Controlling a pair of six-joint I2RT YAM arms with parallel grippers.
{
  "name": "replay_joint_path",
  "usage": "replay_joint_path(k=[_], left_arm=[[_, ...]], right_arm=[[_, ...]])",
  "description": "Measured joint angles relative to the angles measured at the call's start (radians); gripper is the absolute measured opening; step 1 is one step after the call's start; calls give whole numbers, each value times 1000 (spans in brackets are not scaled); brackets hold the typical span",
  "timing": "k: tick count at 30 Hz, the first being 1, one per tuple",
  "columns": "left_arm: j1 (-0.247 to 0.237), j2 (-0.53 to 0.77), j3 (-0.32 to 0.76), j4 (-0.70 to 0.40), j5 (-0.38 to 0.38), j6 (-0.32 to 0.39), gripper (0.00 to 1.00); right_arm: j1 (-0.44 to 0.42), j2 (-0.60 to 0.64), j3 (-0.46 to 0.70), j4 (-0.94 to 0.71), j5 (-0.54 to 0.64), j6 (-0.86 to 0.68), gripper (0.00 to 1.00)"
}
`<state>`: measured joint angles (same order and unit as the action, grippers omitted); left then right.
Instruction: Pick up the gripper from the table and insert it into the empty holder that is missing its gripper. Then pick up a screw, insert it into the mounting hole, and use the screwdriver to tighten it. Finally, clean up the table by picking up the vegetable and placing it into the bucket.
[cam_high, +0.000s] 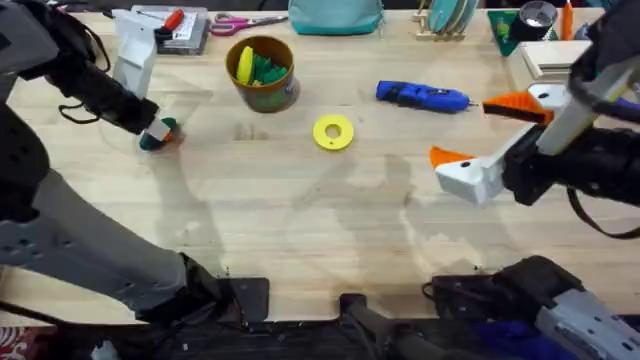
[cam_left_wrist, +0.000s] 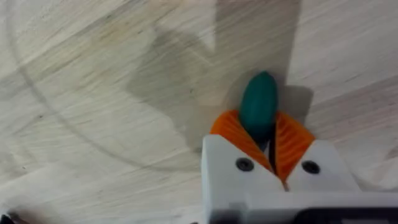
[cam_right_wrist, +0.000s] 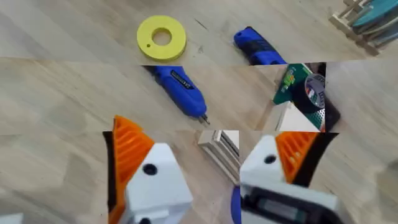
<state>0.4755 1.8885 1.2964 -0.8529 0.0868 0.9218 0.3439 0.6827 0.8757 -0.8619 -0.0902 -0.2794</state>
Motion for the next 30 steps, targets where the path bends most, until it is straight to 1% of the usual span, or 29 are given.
replay_joint_path(k=[7,8,11,15,18,24,26,28,30], left_arm=[[0,-1,5,2,-3,-67,19],[1,-13,13,8,-10,-94,19],[5,-74,14,4,-14,-117,19],[14,-203,26,-8,-14,-183,19],[22,-301,35,-12,-31,-277,19],[23,-471,38,-65,-68,-517,19],[19,-520,38,-87,-76,-586,19],[4,-576,38,-118,-82,-650,19],[-32,-629,38,-142,-82,-701,19]], right_arm=[[0,0,0,0,0,0,997],[0,0,0,0,0,0,997],[0,0,0,0,0,0,997],[0,0,0,0,0,0,997],[0,0,0,0,0,0,997],[0,0,0,0,0,0,997],[0,0,0,0,0,0,997],[0,0,0,0,0,0,997],[0,0,0,0,0,0,997]])
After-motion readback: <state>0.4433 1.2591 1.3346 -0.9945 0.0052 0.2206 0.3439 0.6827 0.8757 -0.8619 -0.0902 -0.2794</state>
